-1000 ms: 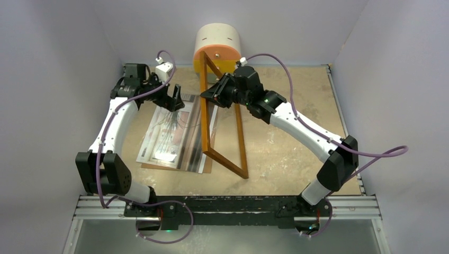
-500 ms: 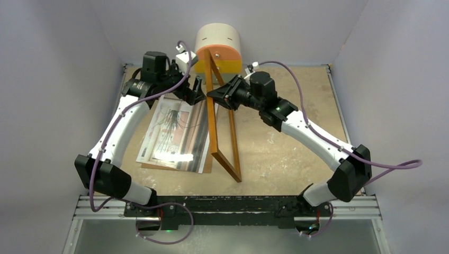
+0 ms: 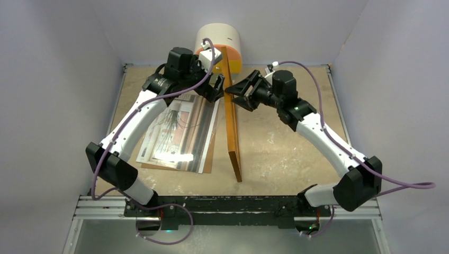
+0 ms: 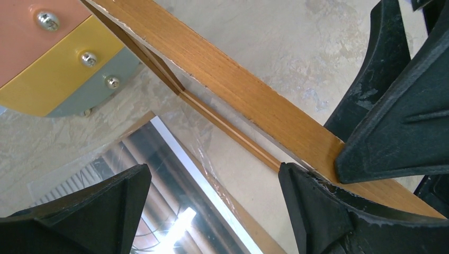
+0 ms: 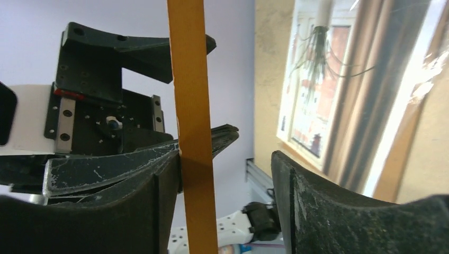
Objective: Put the photo into the frame
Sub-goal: Turn over the photo frame at the center of the board.
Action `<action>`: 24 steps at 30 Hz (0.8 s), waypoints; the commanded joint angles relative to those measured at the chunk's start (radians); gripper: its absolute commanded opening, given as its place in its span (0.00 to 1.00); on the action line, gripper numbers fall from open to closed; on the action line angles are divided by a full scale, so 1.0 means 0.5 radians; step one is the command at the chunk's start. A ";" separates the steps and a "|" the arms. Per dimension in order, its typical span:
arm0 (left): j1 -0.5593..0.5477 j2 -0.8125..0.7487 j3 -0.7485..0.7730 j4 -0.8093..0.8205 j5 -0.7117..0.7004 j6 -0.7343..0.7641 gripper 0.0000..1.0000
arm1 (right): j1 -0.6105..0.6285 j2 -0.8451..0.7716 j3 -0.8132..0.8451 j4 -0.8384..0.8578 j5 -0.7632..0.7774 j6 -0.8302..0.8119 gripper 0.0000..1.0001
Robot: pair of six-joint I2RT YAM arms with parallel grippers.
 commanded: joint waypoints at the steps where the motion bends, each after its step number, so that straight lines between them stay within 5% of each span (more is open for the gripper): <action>1: -0.087 0.075 0.167 0.071 -0.115 -0.047 1.00 | -0.061 0.008 0.260 -0.519 -0.132 -0.427 0.67; 11: -0.191 0.251 0.338 0.068 -0.186 -0.021 1.00 | -0.085 0.044 0.676 -1.142 0.076 -0.946 0.67; 24: -0.183 0.262 0.152 0.038 -0.429 0.037 1.00 | -0.088 0.238 1.160 -1.755 0.741 -1.487 0.45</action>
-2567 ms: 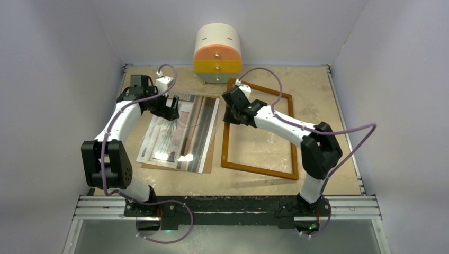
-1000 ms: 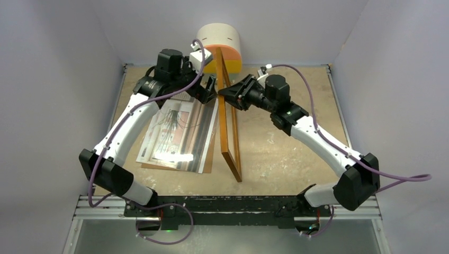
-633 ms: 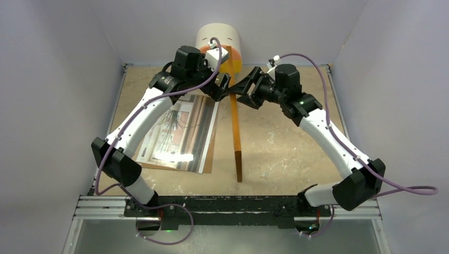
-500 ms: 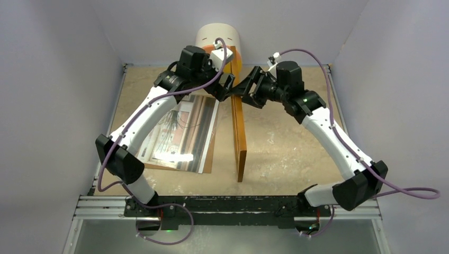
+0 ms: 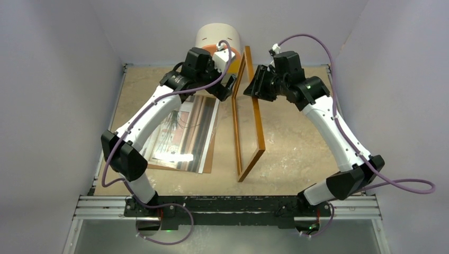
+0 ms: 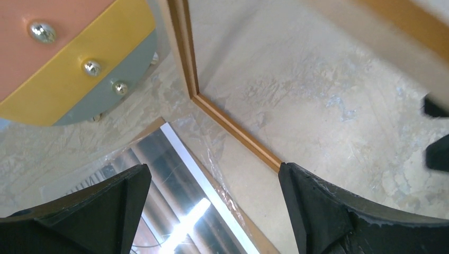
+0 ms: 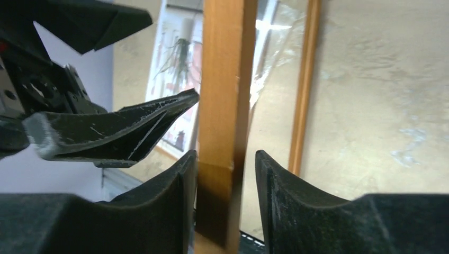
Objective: Put the photo into the frame
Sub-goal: Turn over the photo frame at the center of the board.
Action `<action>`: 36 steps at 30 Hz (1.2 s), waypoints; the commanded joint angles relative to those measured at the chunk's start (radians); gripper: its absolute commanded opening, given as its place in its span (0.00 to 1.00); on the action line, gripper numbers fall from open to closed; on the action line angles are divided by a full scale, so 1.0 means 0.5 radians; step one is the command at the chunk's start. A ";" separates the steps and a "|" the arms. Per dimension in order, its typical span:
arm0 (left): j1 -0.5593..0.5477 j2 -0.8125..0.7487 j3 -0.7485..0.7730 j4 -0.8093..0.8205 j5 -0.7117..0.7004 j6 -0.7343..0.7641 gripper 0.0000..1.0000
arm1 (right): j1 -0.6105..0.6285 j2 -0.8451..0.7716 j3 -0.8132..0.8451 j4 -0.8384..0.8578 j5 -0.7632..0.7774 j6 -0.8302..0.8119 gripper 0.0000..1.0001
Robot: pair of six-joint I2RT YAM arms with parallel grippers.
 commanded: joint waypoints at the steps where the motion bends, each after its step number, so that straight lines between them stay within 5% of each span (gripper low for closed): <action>1: 0.011 -0.035 -0.105 0.020 -0.111 0.022 1.00 | -0.009 0.028 0.203 -0.296 0.380 -0.293 0.44; 17: 0.022 0.096 -0.506 0.130 -0.273 0.281 1.00 | -0.010 -0.007 -0.184 -0.468 0.990 -0.516 0.10; 36: 0.122 -0.007 -0.960 0.319 -0.443 0.462 1.00 | -0.009 0.014 -0.691 -0.156 0.916 -0.503 0.01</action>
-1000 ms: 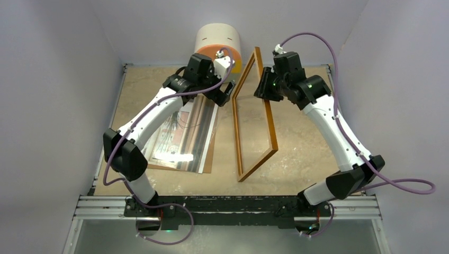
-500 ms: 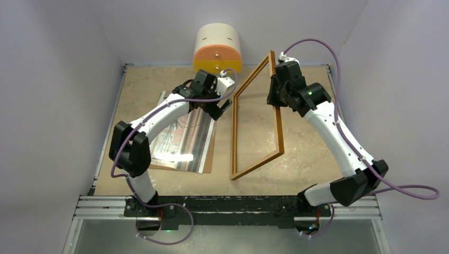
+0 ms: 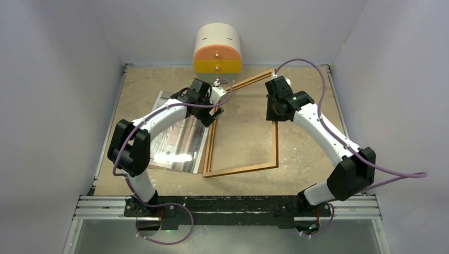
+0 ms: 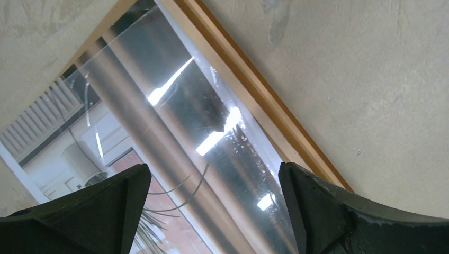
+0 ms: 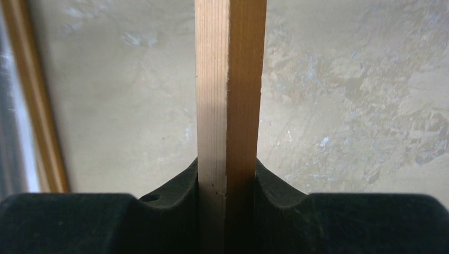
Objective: Put the photo into the frame
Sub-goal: Turn over the photo frame at the center of the board.
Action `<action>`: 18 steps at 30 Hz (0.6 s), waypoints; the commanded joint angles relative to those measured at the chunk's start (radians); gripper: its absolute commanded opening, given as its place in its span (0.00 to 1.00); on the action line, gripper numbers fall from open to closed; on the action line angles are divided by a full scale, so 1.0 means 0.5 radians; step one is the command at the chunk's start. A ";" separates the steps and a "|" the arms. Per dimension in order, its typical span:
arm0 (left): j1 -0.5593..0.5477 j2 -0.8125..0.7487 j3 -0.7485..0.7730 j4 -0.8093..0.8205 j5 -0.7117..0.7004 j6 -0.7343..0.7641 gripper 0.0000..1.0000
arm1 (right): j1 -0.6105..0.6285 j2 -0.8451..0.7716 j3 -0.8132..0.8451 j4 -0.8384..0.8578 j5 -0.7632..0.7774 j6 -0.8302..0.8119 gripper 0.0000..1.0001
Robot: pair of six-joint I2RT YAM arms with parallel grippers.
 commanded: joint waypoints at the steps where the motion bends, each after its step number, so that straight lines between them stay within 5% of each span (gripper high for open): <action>1: 0.013 -0.110 -0.107 0.116 -0.078 0.090 1.00 | 0.019 0.042 -0.077 -0.029 0.029 -0.089 0.01; 18: 0.070 -0.131 -0.548 0.450 -0.332 0.335 1.00 | 0.019 0.354 -0.311 0.157 0.271 0.083 0.02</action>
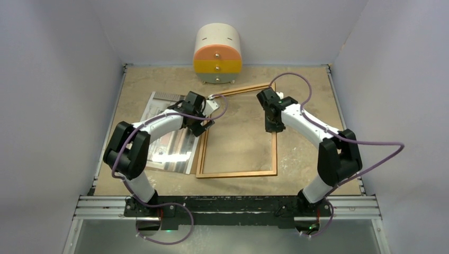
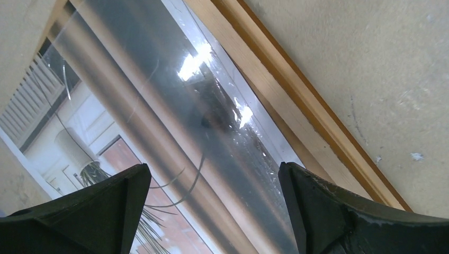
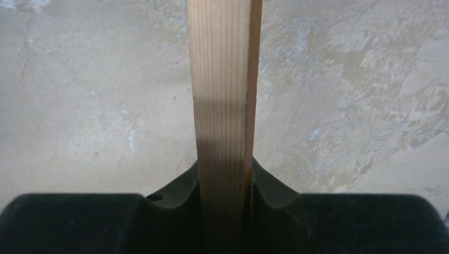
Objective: Put the photo into the frame
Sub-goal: Turn over the photo frame at the center of the board.
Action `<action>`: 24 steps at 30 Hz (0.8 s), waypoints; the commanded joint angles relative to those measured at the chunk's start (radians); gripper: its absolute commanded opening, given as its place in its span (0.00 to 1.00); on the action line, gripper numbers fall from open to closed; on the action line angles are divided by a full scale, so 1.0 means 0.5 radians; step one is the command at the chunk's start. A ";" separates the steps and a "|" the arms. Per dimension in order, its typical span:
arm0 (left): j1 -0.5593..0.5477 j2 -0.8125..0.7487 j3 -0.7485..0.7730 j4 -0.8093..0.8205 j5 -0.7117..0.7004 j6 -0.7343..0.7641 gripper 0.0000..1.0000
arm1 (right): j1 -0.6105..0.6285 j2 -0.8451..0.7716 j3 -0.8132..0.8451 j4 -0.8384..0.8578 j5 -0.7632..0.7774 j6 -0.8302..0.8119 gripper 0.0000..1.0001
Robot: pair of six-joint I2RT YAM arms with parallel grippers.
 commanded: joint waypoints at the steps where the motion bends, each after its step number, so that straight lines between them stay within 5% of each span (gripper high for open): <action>1: 0.008 -0.020 -0.074 0.170 -0.090 0.087 1.00 | 0.014 0.083 -0.063 0.120 0.131 0.092 0.02; 6: 0.005 -0.005 -0.129 0.244 -0.064 0.121 1.00 | 0.014 0.122 -0.193 0.279 0.077 0.077 0.04; 12: 0.002 -0.004 -0.202 0.290 -0.049 0.152 1.00 | 0.014 0.127 -0.368 0.453 0.065 0.080 0.17; 18: -0.001 -0.001 -0.286 0.365 -0.040 0.185 1.00 | 0.014 0.226 -0.440 0.561 0.060 0.077 0.17; 24: -0.001 -0.024 -0.331 0.391 -0.042 0.226 1.00 | 0.014 0.268 -0.474 0.605 0.063 0.073 0.37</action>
